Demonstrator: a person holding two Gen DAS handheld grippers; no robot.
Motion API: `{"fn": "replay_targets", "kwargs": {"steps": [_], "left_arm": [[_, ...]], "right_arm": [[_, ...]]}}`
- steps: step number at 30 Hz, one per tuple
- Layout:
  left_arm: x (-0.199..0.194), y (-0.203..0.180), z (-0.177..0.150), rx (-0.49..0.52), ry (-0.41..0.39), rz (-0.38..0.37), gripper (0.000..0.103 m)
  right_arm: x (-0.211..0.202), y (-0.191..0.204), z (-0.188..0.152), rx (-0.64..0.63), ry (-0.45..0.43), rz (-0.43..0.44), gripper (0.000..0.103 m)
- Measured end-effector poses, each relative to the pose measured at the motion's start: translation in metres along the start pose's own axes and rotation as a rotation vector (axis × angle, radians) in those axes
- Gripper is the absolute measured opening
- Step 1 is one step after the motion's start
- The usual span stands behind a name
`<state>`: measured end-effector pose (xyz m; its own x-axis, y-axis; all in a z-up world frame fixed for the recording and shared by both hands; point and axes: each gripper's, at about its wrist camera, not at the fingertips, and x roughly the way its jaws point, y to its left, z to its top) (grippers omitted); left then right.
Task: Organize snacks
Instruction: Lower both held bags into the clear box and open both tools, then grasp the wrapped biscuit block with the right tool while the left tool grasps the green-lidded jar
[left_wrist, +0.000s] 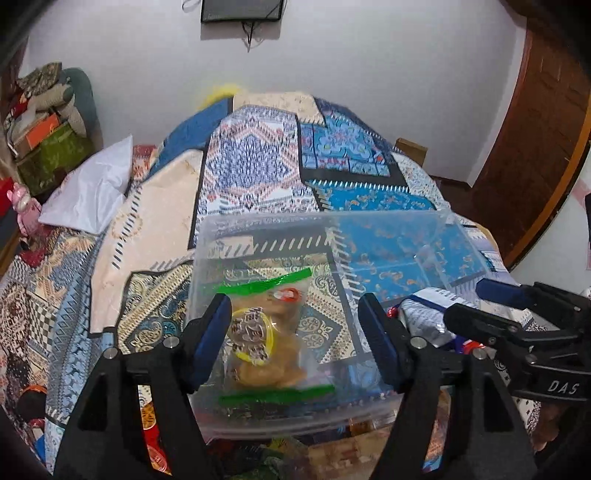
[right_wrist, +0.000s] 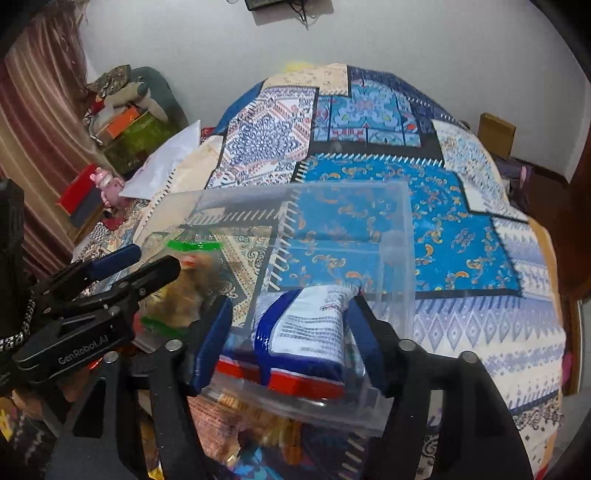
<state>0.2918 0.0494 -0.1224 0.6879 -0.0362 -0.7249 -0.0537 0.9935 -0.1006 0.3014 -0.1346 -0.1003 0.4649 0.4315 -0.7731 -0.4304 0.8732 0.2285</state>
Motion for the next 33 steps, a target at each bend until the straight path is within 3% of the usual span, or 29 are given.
{"fn": "replay_targets", "kwargs": {"steps": [8,16,24,33], "left_arm": [[-0.061,-0.012,-0.014,0.064,-0.055,-0.009,0.071],[-0.113,-0.033,-0.060,0.084,-0.051,-0.045,0.077],[-0.129,-0.050,-0.118,0.089,0.008,-0.063,0.077],[-0.129,-0.058,-0.162,0.078,0.073,-0.075,0.075]], "right_arm": [[-0.055,0.015,-0.011,-0.083,-0.085,-0.024,0.066],[-0.118,0.022,-0.052,-0.112,-0.154,-0.035,0.066],[-0.136,0.017,-0.113,-0.139,-0.122,-0.094,0.066],[-0.129,-0.005,-0.171,-0.070,-0.018,-0.068,0.066]]}}
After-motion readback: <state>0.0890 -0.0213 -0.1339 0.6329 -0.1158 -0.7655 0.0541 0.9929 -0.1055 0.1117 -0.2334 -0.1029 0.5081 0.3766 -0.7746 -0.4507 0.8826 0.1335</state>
